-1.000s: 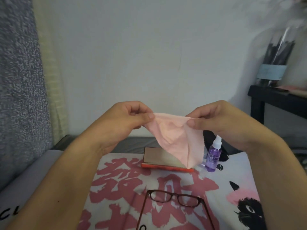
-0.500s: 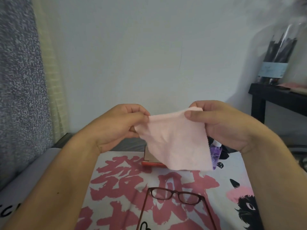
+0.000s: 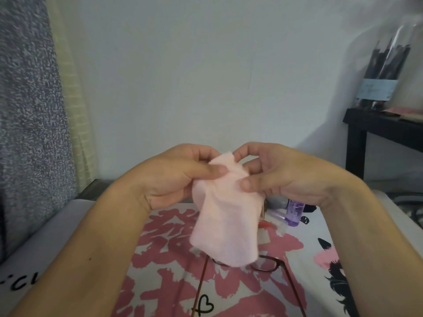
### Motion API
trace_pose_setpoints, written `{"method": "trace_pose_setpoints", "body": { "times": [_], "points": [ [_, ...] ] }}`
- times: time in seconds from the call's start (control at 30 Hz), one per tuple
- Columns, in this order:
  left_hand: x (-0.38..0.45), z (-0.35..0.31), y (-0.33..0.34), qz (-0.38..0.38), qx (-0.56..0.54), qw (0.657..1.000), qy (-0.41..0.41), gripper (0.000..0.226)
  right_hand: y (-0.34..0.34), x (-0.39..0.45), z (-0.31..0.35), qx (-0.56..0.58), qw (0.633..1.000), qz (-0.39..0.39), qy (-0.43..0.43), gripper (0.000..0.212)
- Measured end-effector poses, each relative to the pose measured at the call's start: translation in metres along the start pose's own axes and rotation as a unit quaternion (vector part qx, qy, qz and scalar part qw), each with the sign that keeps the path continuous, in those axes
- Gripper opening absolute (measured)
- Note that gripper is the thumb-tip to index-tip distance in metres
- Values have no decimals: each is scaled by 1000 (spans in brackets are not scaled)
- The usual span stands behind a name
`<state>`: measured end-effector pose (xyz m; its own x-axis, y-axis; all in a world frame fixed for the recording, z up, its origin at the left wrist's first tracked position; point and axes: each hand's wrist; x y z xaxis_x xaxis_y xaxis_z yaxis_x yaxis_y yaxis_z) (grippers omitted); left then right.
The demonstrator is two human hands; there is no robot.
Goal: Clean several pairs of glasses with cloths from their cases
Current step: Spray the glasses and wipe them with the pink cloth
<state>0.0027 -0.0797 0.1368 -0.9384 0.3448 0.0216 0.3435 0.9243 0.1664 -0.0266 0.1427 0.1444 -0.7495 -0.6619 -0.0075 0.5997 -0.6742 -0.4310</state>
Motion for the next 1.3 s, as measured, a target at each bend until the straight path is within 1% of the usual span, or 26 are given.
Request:
{"method": "trace_pose_setpoints", "body": {
  "times": [0.03, 0.1, 0.17, 0.2, 0.3, 0.37, 0.43, 0.5, 0.53, 0.6, 0.67, 0.7, 0.77, 0.8, 0.87, 0.93, 1.03, 1.1, 1.2, 1.3],
  "points": [
    [-3, -3, -2, -29, 0, 999, 17, 6, -1, 0, -1, 3, 1000, 16, 6, 44],
    [-14, -10, -7, -71, -1, 996, 52, 10, 1, 2, -2, 10, 1000, 9, 7, 30],
    [-33, -16, -12, -89, 2, 993, 71, 9, 8, 3, 3, 47, 999, -14, -10, 14],
    [-46, -19, -15, -91, 4, 993, 74, 7, 14, 3, 7, 61, 998, -17, -27, 10],
    [-89, -31, -30, -97, 14, 991, 87, 14, 40, 3, 27, 89, 993, 21, -77, 5],
    [-115, -37, -43, -115, 21, 988, 96, 19, 60, 9, 42, 77, 991, 52, -91, 4],
    [-124, -35, -54, -135, 16, 987, 90, 27, 70, 20, 47, 42, 994, 58, -81, 7],
    [-134, -21, -70, -173, 10, 983, 59, 28, 85, 37, 47, 0, 996, 71, -51, 18],
    [-136, -10, -82, -194, 11, 980, 34, 25, 96, 48, 44, -26, 996, 78, -31, 24],
    [-134, 21, -106, -211, 9, 977, -31, 22, 116, 65, 28, -94, 992, 84, 16, 26],
    [-127, 57, -125, -211, 26, 973, -90, 21, 131, 80, 7, -187, 976, 84, 70, 23],
    [-122, 74, -131, -215, 42, 970, -106, 18, 135, 86, -4, -242, 962, 86, 92, 22],
    [-114, 95, -138, -228, 57, 967, -102, 15, 138, 94, -17, -333, 933, 74, 117, 14],
    [-111, 100, -139, -234, 55, 967, -85, 15, 138, 97, -21, -354, 926, 58, 120, 10],
    [-105, 103, -142, -242, 73, 967, -37, 11, 136, 100, -26, -335, 935, 17, 119, 5],
    [-104, 103, -145, -241, 90, 966, -1, 5, 136, 100, -27, -307, 946, -19, 105, 12],
    [-106, 107, -151, -224, 76, 971, 22, 2, 139, 95, -31, -344, 936, -48, 60, 11],
    [-110, 108, -154, -205, 108, 972, 25, 3, 143, 86, -30, -351, 934, -52, 27, 13],
    [-120, 107, -162, -168, 148, 974, 8, 13, 152, 66, -24, -371, 928, -26, -29, 9],
    [-134, 101, -168, -98, 207, 973, -18, 23, 161, 49, -21, -390, 919, 34, -50, 10]
  ]
}}
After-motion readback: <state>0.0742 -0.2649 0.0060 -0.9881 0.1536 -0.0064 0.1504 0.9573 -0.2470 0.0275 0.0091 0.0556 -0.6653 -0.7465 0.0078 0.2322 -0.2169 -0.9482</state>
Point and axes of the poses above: each hand's wrist, its own x-axis towards the middle knuckle, its own y-axis out of the palm, z = x × y, and after that the axes turned 12 degrees about -x, right-handed
